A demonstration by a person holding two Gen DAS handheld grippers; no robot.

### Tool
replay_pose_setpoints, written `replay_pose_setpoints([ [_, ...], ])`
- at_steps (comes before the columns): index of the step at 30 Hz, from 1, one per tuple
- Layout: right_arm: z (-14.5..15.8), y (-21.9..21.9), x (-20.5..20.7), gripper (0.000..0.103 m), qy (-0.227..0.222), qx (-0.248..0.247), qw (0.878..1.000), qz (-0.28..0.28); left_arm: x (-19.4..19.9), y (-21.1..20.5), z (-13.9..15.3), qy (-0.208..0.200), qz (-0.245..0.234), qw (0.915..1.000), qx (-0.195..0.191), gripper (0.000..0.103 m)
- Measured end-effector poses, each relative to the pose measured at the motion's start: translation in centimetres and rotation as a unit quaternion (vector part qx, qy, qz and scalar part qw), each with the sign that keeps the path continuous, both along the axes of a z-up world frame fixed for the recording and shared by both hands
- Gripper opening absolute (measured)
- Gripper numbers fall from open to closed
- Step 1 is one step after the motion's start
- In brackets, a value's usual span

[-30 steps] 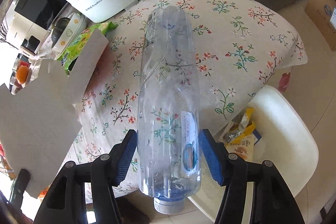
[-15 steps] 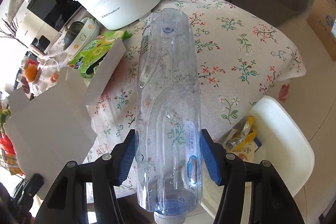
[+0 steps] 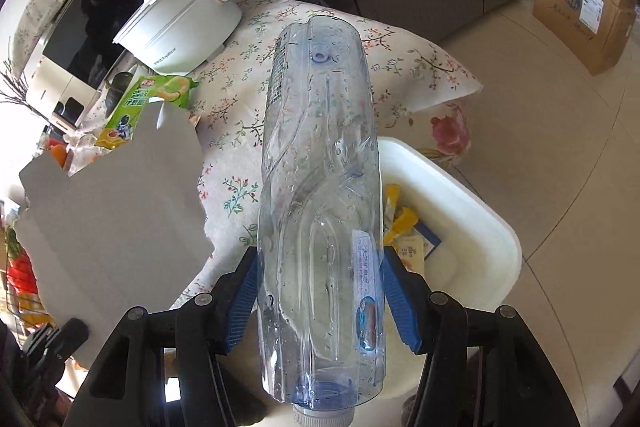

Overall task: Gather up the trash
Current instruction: 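Carry the blue box and bottle over the white bin with both tools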

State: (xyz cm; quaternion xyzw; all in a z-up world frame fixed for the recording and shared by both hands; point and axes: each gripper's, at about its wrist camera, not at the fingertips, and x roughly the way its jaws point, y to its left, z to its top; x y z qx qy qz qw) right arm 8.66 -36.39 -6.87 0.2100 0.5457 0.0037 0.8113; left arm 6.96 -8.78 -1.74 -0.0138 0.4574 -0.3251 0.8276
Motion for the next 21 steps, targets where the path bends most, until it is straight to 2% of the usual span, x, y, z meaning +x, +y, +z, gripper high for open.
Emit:
replay_pose_setpoints([
  [11, -1.3, -3.6, -2.7, 0.061, 0.022, -0.001, 0.999, -0.030, -1.3, -6.1, -3.0, 0.013, -0.067, 0.9975, 0.019, 0.003],
  [16, -1.9, -3.8, -2.6, 0.061, 0.032, -0.001, 0.999, -0.033, -0.9, -7.6, -5.4, 0.043, -0.076, 0.9956, 0.033, 0.004],
  [21, -2.2, -3.6, -2.2, 0.061, 0.037, -0.002, 0.999, -0.033, -0.4, -8.2, -7.2, 0.052, -0.077, 0.9947, 0.045, 0.004],
])
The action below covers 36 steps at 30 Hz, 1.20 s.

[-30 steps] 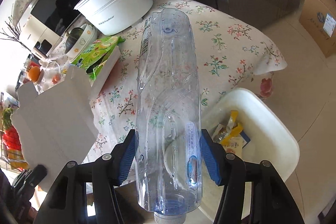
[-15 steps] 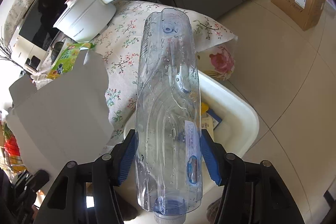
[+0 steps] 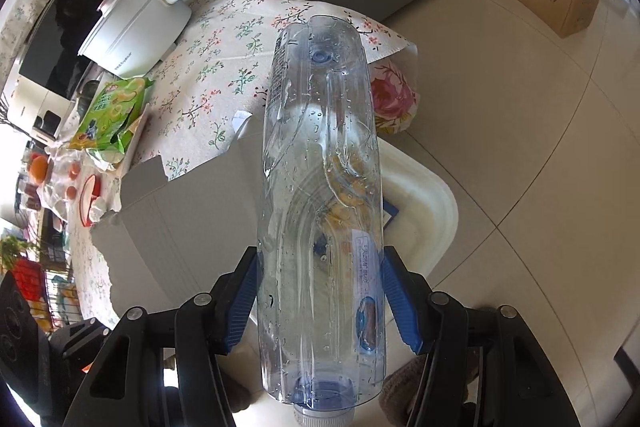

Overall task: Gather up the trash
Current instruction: 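Carry the blue box and bottle over the white bin with both tools, then open both tools to drop the box and bottle into the bin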

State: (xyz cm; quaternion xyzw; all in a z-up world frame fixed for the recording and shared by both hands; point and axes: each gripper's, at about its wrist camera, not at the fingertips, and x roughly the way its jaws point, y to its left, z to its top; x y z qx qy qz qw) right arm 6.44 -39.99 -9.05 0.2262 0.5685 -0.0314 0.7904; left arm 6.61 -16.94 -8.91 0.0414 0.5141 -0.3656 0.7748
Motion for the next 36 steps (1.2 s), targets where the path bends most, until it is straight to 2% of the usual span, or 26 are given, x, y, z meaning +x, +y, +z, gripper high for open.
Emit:
replay_pose_setpoints([
  [6, -0.3, -0.1, 0.1, 0.061, 0.002, 0.000, 1.000, 0.002, 0.5, 0.1, -1.3, -0.003, 0.010, 0.9996, 0.025, 0.006],
  [8, -0.5, -0.1, 0.1, 0.061, 0.005, 0.001, 1.000, 0.003, 0.8, 0.5, -1.4, -0.008, 0.019, 0.9991, 0.038, 0.020],
  [10, -0.6, 0.0, 0.1, 0.061, 0.007, 0.001, 1.000, 0.005, 1.0, 1.1, -1.2, -0.023, 0.031, 0.9979, 0.052, 0.041],
  [13, -0.8, 0.2, 0.2, 0.061, 0.011, 0.001, 1.000, 0.010, 1.2, 2.2, -0.5, -0.046, 0.052, 0.9949, 0.073, 0.057],
  [18, -1.2, 0.5, 0.4, 0.061, 0.019, 0.004, 1.000, 0.019, 1.9, 4.3, 0.2, -0.066, 0.087, 0.9896, 0.093, 0.074],
  [22, -2.0, 1.2, 0.5, 0.061, 0.040, 0.017, 0.999, 0.033, 2.4, 6.0, 0.9, -0.070, 0.113, 0.9867, 0.095, 0.080],
  [27, -3.6, 2.1, 0.9, 0.064, 0.084, 0.025, 0.995, 0.048, 2.8, 7.8, 1.8, -0.076, 0.137, 0.9831, 0.094, 0.082],
  [29, -3.6, 2.2, 0.9, 0.072, 0.084, 0.029, 0.995, 0.042, 2.9, 8.7, 2.1, -0.079, 0.147, 0.9817, 0.092, 0.083],
  [31, -3.2, 2.2, 1.0, 0.076, 0.077, 0.030, 0.996, 0.039, 3.2, 9.4, 2.3, -0.079, 0.156, 0.9804, 0.091, 0.085],
  [36, -2.6, 2.2, 1.3, 0.079, 0.070, 0.031, 0.997, 0.031, 3.8, 11.2, 2.6, -0.074, 0.177, 0.9771, 0.092, 0.086],
])
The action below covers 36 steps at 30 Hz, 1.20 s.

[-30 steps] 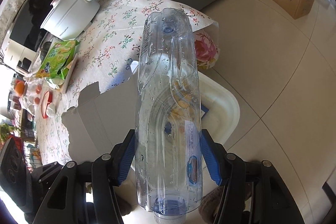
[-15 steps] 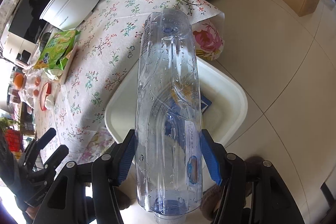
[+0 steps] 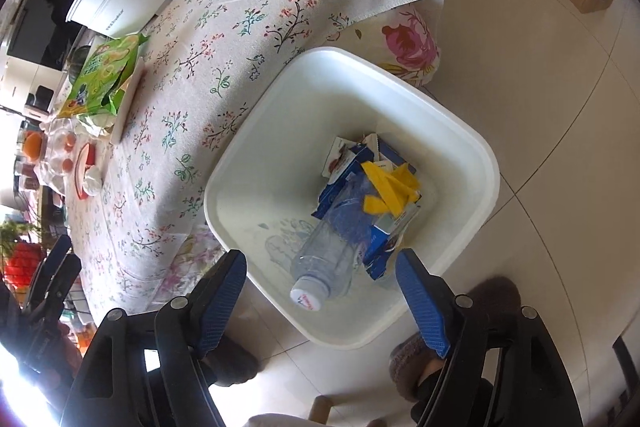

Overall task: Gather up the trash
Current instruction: 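Reach the left tool to the white tissue ball and grasp it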

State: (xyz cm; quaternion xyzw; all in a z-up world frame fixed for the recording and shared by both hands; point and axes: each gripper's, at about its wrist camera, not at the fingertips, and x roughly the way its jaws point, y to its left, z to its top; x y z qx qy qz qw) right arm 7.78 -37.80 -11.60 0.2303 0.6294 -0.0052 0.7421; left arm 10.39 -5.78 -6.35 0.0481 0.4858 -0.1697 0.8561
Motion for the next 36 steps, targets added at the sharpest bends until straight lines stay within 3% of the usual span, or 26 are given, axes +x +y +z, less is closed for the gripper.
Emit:
replay_pose_setpoints([
  [11, 1.4, 1.7, 1.4, 0.079, -0.022, -0.051, 0.998, 0.021, 1.8, 5.9, 1.2, -0.001, 0.069, 0.9976, -0.003, 0.086],
  [17, 2.5, 3.6, 3.2, 0.079, -0.037, -0.050, 0.998, 0.033, 3.3, 10.0, 1.2, 0.006, 0.126, 0.9920, -0.015, 0.086],
  [23, 3.6, 7.1, 5.8, 0.080, -0.054, -0.043, 0.996, 0.053, 4.8, 13.4, -0.2, 0.007, 0.176, 0.9844, 0.000, 0.086],
  [29, 3.5, 10.6, 8.7, 0.081, -0.063, -0.030, 0.996, 0.060, 6.6, 14.3, -1.9, -0.008, 0.170, 0.9855, -0.001, 0.085],
  [36, 2.2, 13.1, 12.1, 0.081, -0.064, -0.009, 0.997, 0.041, 9.7, 12.9, -4.9, 0.018, 0.156, 0.9877, -0.004, 0.065],
])
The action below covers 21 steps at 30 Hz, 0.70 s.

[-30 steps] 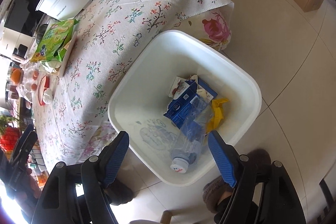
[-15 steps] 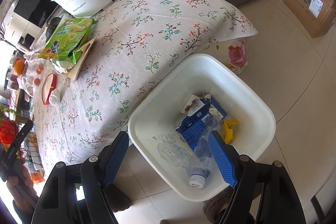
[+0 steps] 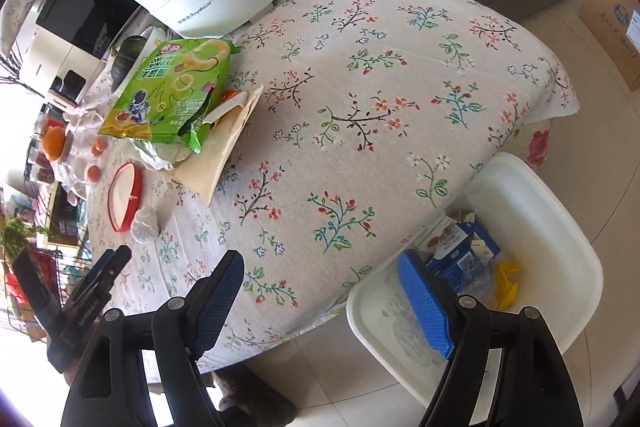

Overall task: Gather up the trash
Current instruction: 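Reach the left tool to the white tissue ball and grasp it, then grasp the cardboard sheet with the right tool while the left holds the tissue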

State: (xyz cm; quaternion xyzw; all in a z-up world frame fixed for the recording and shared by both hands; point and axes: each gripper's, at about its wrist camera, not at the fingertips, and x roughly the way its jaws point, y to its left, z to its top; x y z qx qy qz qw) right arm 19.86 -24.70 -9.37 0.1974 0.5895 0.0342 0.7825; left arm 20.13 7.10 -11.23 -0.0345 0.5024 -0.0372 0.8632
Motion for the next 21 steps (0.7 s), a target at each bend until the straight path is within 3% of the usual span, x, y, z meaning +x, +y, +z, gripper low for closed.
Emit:
replay_pose_setpoints([
  [6, -0.9, 1.0, 1.9, 0.081, 0.001, 0.016, 1.000, -0.017, 1.8, -1.0, -2.3, 0.023, 0.015, 0.9996, 0.003, 0.048],
  [12, -1.0, 1.8, 2.9, 0.081, -0.014, 0.013, 1.000, -0.010, 2.1, -0.5, -2.3, 0.017, 0.030, 0.9994, -0.009, 0.036],
  [21, -1.0, 2.3, 3.9, 0.081, -0.058, 0.056, 0.997, -0.021, 0.5, 0.5, -0.5, 0.015, 0.039, 0.9988, -0.024, 0.033],
])
